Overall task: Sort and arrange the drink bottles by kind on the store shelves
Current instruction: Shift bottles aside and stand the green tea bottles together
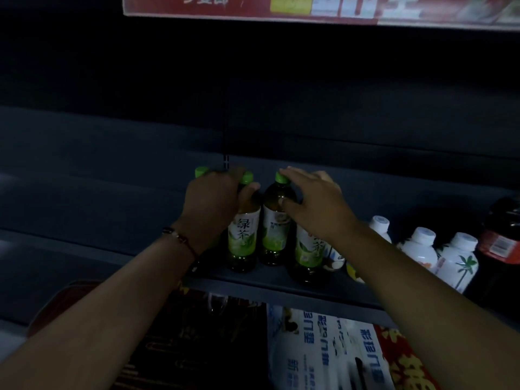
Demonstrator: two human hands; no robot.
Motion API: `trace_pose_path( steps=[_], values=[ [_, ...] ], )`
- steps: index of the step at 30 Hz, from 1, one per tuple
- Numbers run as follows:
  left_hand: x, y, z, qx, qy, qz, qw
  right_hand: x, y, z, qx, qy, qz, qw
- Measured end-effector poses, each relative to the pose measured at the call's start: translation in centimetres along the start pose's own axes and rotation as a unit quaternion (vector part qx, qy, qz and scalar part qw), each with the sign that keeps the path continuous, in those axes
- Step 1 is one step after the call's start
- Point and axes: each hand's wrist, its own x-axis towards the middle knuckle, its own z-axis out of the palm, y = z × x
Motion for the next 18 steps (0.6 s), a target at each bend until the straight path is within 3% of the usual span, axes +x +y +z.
trace_pose_path(
  steps=[3,5,8,10,11,13,15,18],
  values=[
    [0.1,0.5,0.6,0.000,-0.033,-0.027,0.999,-0.2,-1.0,0.1,-0.066,0.011,0.001,0.998],
    [-1.2,-0.1,0.2,-0.021,0.007,-0.036,0.999,-0.7,-2.3,0.5,-0.080,0.065,-0.041,0.994],
    [-4.2,-1.5,-0.7,-0.075,0.097,-0.096,0.988,-1.6,-5.1,1.9,0.045,0.083,-0.042,0.995],
    [-6.0,-2.8,0.2,-0.156,0.084,-0.158,0.971,-1.4,-6.8,3.0,0.151,0.042,0.007,0.988],
    [-6.5,-3.2,0.8,-0.237,0.052,-0.193,0.951,-0.8,-7.4,3.5,0.200,0.015,0.045,0.979],
    [-7.3,-4.0,2.6,-0.433,-0.003,-0.250,0.866,0.8,-7.7,4.7,0.272,-0.009,0.115,0.955],
    [-7.7,-4.5,3.6,-0.535,-0.053,-0.287,0.793,1.9,-7.9,5.8,0.284,-0.008,0.144,0.948],
    [-7.8,-4.9,3.9,-0.537,-0.085,-0.290,0.788,1.6,-7.7,7.2,0.142,-0.006,0.134,0.981]
  ],
)
